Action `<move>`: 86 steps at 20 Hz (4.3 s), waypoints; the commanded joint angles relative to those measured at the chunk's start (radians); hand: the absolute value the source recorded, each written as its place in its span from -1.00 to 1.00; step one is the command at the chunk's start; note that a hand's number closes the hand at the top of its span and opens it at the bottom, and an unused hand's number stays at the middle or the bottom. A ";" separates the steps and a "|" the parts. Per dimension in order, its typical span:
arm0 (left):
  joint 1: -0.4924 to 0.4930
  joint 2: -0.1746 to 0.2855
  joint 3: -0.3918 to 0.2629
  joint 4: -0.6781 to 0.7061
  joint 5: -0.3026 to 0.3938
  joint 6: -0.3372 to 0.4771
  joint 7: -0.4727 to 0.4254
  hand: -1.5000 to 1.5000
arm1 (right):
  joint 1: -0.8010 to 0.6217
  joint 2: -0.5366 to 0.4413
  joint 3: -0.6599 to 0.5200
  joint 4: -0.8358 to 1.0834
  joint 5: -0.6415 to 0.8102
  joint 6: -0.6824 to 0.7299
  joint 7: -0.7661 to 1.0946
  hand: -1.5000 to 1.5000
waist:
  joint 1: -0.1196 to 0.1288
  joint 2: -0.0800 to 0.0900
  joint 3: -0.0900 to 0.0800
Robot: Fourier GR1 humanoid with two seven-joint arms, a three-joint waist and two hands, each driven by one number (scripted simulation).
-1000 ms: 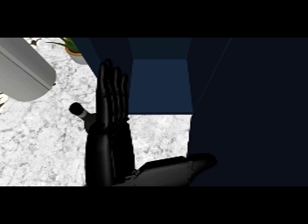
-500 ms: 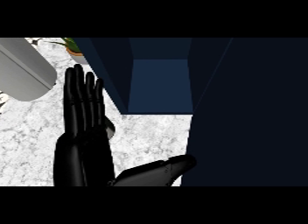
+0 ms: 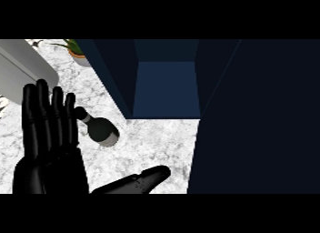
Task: Pick up the wine, place it into the cabinet and close the cabinet
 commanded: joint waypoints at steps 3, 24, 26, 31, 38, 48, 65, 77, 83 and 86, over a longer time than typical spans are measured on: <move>0.046 0.038 0.092 -0.021 0.067 -0.029 -0.037 -1.00 | 0.054 -0.046 -0.082 -0.179 -0.096 0.032 0.069 -1.00 | -0.007 0.001 0.000; 0.302 0.016 0.283 0.194 0.595 -0.228 -0.528 -1.00 | -0.025 0.006 0.055 -0.212 0.038 -0.031 0.191 -1.00 | -0.004 -0.001 -0.001; 0.315 0.017 0.372 0.250 0.691 -0.291 -0.609 -1.00 | -0.048 -0.015 -0.070 -0.129 -0.056 -0.002 0.118 -1.00 | -0.001 0.001 -0.001; 0.356 0.019 0.431 0.328 0.725 -0.346 -0.720 -1.00 | -0.102 -0.025 -0.129 -0.090 -0.088 -0.010 0.121 -1.00 | 0.002 0.002 -0.001; 0.308 0.014 0.519 0.478 0.795 -0.426 -0.826 -1.00 | -0.090 -0.019 -0.019 -0.151 -0.001 -0.029 0.187 -1.00 | -0.001 0.001 -0.001; 0.250 -0.030 0.536 0.762 0.823 -0.536 -0.997 -1.00 | -0.113 -0.003 -0.027 -0.126 -0.006 -0.040 0.181 -1.00 | -0.002 0.002 -0.001; 0.132 -0.001 0.605 0.996 0.888 -0.614 -1.106 -1.00 | -0.071 -0.002 -0.042 -0.097 -0.020 0.000 0.111 -1.00 | -0.003 0.002 0.000; 0.099 -0.033 0.593 1.101 0.899 -0.609 -1.173 -1.00 | -0.058 -0.016 -0.041 -0.152 -0.021 0.006 0.147 -1.00 | -0.005 0.001 0.000; 0.070 -0.010 0.630 1.194 0.940 -0.687 -1.236 -1.00 | -0.015 0.000 -0.004 -0.173 -0.006 -0.002 0.141 -1.00 | -0.006 0.001 0.000; 0.058 -0.027 0.640 1.209 0.952 -0.690 -1.249 -1.00 | -0.173 -0.010 -0.046 -0.139 0.002 -0.047 0.252 -1.00 | -0.001 0.001 -0.001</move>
